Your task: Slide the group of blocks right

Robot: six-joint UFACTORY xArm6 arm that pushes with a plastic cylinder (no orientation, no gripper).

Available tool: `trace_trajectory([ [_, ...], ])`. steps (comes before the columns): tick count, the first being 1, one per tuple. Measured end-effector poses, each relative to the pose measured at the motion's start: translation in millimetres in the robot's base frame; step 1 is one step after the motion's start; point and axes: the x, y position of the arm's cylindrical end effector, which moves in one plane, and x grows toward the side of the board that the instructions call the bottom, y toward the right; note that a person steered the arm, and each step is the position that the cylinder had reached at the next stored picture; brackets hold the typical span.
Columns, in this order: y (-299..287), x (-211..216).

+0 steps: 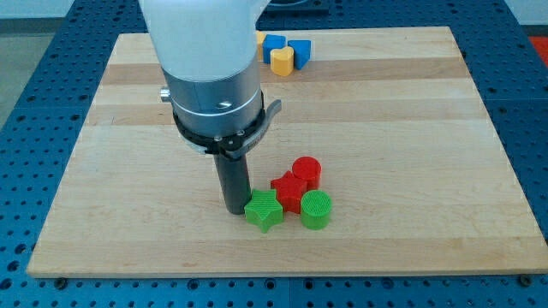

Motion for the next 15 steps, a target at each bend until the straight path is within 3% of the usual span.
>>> trace_trajectory([
  [3,-7.9,23.5],
  [9,122.5,23.5],
  [15,132.4,-4.8],
])
